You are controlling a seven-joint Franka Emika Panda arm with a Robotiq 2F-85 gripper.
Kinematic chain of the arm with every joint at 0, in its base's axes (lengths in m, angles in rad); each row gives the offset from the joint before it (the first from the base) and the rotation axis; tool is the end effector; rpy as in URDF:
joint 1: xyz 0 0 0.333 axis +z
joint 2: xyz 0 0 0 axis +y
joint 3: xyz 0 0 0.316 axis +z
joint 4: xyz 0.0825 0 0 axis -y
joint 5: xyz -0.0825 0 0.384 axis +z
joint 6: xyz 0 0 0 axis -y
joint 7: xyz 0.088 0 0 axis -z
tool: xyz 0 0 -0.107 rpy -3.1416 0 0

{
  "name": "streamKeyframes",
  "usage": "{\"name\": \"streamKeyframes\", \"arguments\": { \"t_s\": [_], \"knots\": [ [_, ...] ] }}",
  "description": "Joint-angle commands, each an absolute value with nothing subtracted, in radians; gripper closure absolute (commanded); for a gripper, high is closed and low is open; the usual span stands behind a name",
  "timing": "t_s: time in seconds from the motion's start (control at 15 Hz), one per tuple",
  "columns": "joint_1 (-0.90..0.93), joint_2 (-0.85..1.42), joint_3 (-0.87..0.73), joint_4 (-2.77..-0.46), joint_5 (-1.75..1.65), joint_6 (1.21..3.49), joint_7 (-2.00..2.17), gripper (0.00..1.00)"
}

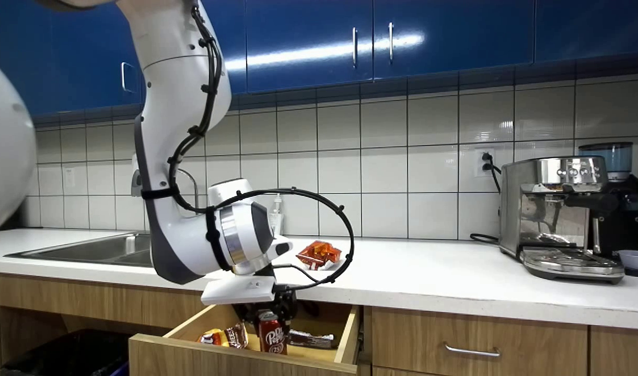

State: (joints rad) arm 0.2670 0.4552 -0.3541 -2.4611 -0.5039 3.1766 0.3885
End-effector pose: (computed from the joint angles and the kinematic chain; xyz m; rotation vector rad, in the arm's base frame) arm 0.4855 -0.0096 0.1487 2.9542 0.1265 0.3988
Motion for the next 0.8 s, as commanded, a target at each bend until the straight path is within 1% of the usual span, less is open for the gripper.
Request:
{"name": "streamKeyframes", "arguments": {
  "t_s": [0.0,0.2,0.27,0.33,0.4,0.47,0.73],
  "knots": [
    [0.265,0.455,-0.357,-2.471,-0.496,3.211,0.401,0.61],
    [0.261,0.454,-0.354,-2.47,-0.494,3.206,0.4,0.61],
    [0.251,0.449,-0.342,-2.472,-0.49,3.199,0.399,0.2],
    [0.252,0.447,-0.342,-2.472,-0.489,3.198,0.399,0.1],
    [0.249,0.443,-0.339,-2.473,-0.487,3.193,0.398,0.03],
    [0.254,0.439,-0.344,-2.473,-0.489,3.184,0.396,0.0],
    [0.262,0.408,-0.354,-2.488,-0.488,3.159,0.4,0.0]
  ]
}}
